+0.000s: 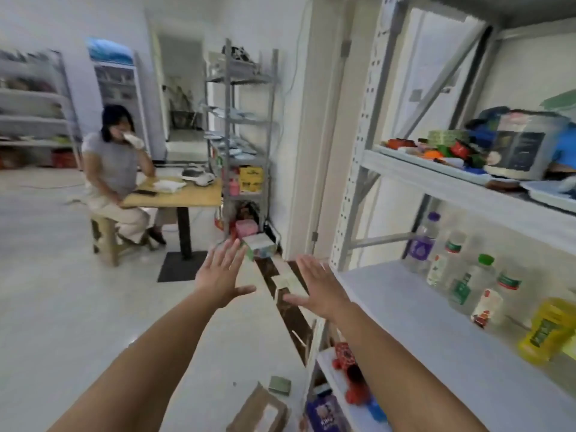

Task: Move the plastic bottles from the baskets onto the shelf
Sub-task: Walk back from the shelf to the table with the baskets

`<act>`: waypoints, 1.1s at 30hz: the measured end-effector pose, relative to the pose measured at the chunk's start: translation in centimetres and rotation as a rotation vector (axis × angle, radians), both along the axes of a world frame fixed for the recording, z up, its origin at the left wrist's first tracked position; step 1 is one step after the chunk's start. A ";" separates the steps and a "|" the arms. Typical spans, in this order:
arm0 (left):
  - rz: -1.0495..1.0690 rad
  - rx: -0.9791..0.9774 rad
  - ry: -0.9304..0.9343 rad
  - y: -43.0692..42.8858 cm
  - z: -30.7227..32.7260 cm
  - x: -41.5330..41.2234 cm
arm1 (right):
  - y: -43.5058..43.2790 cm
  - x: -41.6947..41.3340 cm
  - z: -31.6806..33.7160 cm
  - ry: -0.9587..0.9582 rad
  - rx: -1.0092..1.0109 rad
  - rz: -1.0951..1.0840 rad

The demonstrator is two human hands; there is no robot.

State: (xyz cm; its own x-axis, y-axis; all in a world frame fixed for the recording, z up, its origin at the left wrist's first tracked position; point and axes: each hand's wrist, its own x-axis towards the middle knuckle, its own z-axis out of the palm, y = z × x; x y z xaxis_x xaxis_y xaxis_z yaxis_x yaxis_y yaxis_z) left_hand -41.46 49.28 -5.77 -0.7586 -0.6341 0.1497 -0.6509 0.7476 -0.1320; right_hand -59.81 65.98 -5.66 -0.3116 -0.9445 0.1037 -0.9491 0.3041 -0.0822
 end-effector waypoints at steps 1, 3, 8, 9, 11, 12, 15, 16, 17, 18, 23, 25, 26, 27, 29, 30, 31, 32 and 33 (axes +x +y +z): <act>0.058 0.000 0.003 -1.6 0.2 2.7 | -2.8 1.7 0.4 0.011 -0.004 0.054; 0.171 -0.008 0.001 -4.6 0.5 8.1 | -8.1 5.2 0.9 0.028 -0.026 0.150; 0.431 -0.023 -0.030 -10.7 0.8 20.9 | -19.3 14.4 1.3 0.039 -0.044 0.353; 0.475 -0.019 -0.030 -11.6 0.6 23.0 | -21.1 16.0 1.3 0.030 -0.041 0.390; 0.552 -0.009 -0.032 -13.0 0.1 26.7 | -24.3 18.9 1.0 0.013 -0.021 0.458; 0.588 -0.006 -0.031 -13.6 -0.2 28.3 | -25.7 20.2 0.9 0.014 -0.012 0.489; 0.693 0.009 -0.011 -15.5 -1.0 32.4 | -30.0 23.4 1.1 0.029 0.005 0.561; 0.729 0.018 -0.001 -16.1 -1.2 33.6 | -31.4 24.4 1.2 0.030 0.004 0.586; 0.766 0.025 0.002 -16.7 -1.4 34.7 | -32.8 25.4 1.3 0.031 0.004 0.615; 0.804 0.028 -0.008 -17.3 -1.7 35.6 | -34.2 26.3 1.4 0.035 0.006 0.645; 0.958 0.020 -0.054 -21.0 -2.4 38.0 | -42.1 29.0 1.1 0.068 -0.008 0.769; 1.005 0.018 -0.059 -23.1 -2.3 38.3 | -45.8 29.2 0.9 0.078 -0.014 0.807; 1.029 0.019 -0.063 -24.3 -2.3 38.3 | -47.7 29.1 0.8 0.083 -0.015 0.822; 1.055 0.023 -0.066 -25.5 -2.3 38.2 | -49.8 29.0 0.6 0.089 -0.019 0.838; 1.100 0.047 -0.065 -28.1 -2.2 37.7 | -53.8 28.5 0.6 0.091 -0.016 0.874; 1.120 0.055 -0.062 -29.4 -2.1 37.4 | -55.8 28.4 0.6 0.090 -0.015 0.891; 1.140 0.052 -0.060 -30.7 -1.9 37.1 | -57.8 28.3 0.8 0.092 -0.018 0.905; 1.161 0.045 -0.057 -32.2 -1.7 36.9 | -59.8 28.3 1.1 0.095 -0.023 0.917; 1.183 0.040 -0.047 -33.6 -1.6 36.8 | -61.7 28.4 1.4 0.095 -0.028 0.929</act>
State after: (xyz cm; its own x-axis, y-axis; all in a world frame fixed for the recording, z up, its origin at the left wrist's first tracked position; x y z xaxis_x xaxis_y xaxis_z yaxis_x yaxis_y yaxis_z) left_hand -4.63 15.66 -7.42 0.2987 -0.9489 0.1017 -0.9357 -0.3121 -0.1644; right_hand -31.45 4.30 -4.31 0.5782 -0.8076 0.1161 -0.8139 -0.5809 0.0122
